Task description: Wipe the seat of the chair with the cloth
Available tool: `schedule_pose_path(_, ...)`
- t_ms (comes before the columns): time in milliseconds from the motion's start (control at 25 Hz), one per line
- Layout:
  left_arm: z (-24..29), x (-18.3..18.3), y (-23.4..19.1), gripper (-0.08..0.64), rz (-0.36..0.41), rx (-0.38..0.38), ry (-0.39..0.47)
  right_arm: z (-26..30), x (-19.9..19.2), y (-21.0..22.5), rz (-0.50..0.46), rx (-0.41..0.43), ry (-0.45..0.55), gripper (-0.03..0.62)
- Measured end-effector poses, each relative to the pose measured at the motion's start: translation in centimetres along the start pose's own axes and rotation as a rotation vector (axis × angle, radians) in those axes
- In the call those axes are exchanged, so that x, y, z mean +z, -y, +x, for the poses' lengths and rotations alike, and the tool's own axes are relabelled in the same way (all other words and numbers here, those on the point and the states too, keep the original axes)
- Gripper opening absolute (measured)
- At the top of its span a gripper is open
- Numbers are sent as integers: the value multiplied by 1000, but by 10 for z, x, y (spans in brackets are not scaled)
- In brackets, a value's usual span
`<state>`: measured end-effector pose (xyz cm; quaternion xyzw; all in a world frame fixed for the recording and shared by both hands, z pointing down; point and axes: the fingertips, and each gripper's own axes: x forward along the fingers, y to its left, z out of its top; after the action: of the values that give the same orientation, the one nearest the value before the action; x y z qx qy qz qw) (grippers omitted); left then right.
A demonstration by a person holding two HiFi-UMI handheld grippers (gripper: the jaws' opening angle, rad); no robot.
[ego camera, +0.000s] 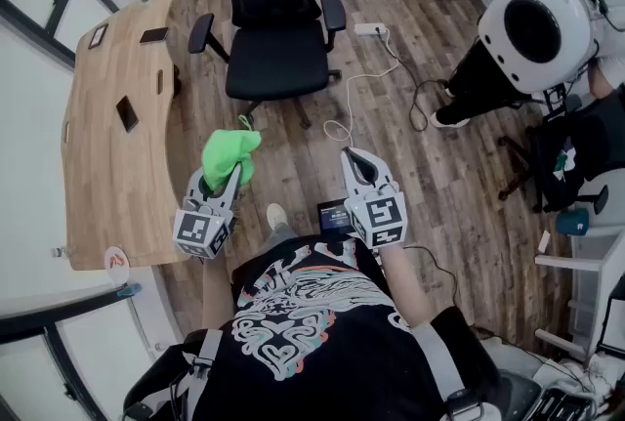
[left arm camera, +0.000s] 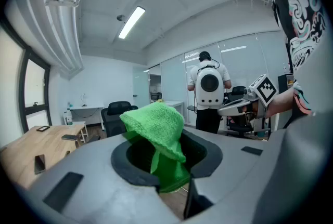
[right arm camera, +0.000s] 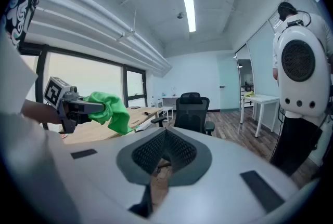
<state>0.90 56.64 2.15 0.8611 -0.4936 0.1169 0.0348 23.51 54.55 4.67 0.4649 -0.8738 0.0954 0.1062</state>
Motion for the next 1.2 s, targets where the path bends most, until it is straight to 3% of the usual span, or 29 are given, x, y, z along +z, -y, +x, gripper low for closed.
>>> schedule_pose_path(160,-1,-9,-5,107,-24,43,-51,0,2,7,9,-9,-6,3)
schedule_pose_path(360,-3,-11,-11,107,-203,56,38,3,9,4,-44,19,11,3)
schedule_pose_path(480,3,-14,-17,107,-245,65,49,8,9,3,-35,37,7,3)
schedule_pose_path(640,23,-16,-27,107,-194,58,2,23,10,9,-24,33,1,3)
schedule_pose_path(840,53,-25,-55,107,-194,45,-13,56,14,19,-39,7,-16,3)
schedule_pose_path(1200,160,-27,-173,107,-162,-3,22,198,35,62,-64,-96,-51,3)
